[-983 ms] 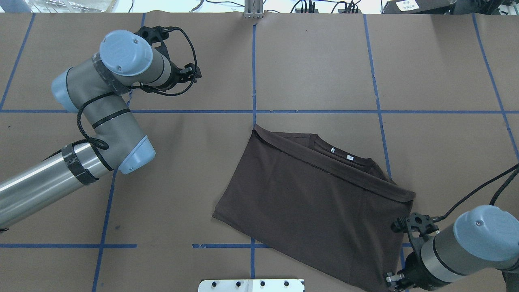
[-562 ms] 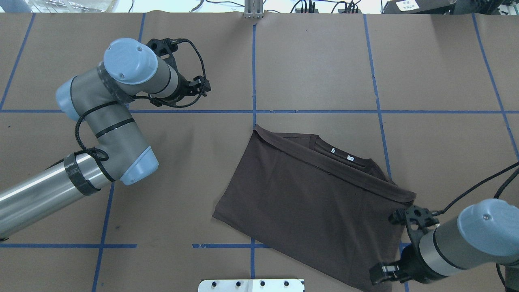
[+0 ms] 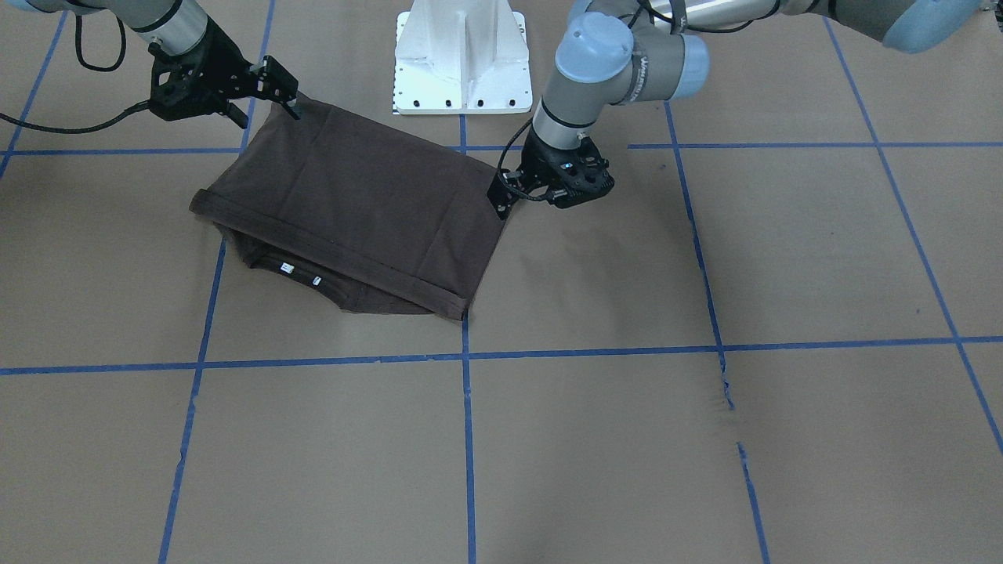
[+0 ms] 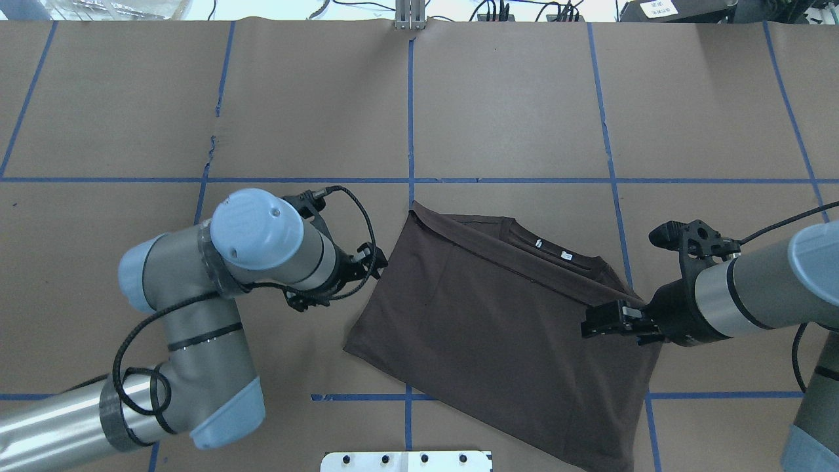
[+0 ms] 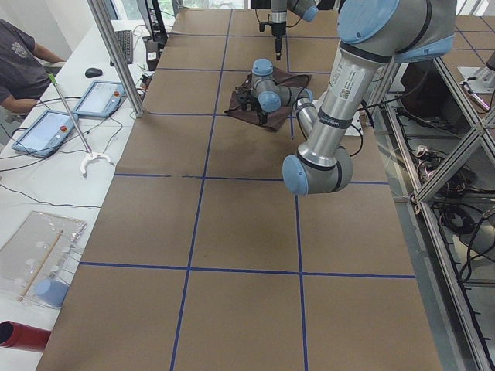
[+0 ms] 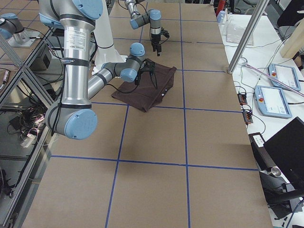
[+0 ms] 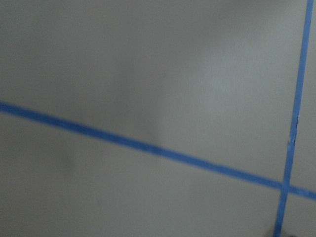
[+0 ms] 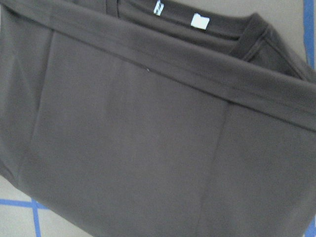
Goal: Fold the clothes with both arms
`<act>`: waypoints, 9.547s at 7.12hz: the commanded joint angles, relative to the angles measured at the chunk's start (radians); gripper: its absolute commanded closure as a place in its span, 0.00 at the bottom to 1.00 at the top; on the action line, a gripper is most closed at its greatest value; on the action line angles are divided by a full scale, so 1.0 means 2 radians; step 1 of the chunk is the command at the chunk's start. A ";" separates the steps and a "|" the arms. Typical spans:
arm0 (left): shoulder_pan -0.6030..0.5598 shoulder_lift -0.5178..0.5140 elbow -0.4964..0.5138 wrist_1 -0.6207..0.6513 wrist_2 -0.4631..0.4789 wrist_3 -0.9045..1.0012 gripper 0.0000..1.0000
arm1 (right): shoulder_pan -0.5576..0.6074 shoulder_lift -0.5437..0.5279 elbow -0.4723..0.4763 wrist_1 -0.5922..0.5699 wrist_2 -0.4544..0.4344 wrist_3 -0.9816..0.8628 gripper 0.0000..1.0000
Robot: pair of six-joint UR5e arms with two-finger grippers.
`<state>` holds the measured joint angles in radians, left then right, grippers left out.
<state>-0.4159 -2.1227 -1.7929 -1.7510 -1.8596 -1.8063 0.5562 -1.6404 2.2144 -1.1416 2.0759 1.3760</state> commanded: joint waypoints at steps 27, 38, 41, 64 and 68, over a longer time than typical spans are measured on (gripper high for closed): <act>-0.169 -0.176 0.419 -0.265 0.103 0.183 0.01 | 0.028 0.072 -0.055 -0.003 -0.003 -0.002 0.00; -0.183 0.005 0.024 -0.019 0.026 0.283 0.00 | -0.043 0.278 -0.100 -0.305 -0.119 -0.059 0.00; -0.150 0.028 -0.050 0.027 0.018 0.277 0.00 | -0.095 0.335 -0.191 -0.314 -0.176 -0.059 0.00; -0.122 0.035 -0.046 0.020 0.017 0.252 0.00 | -0.069 0.231 -0.139 -0.340 -0.170 -0.167 0.00; -0.054 0.052 -0.051 0.015 0.020 0.143 0.00 | -0.041 0.269 -0.103 -0.325 -0.127 -0.158 0.00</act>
<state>-0.6075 -2.0357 -1.8911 -1.7145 -1.8250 -1.3848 0.4659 -1.1185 1.9756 -1.8053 1.8070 1.0509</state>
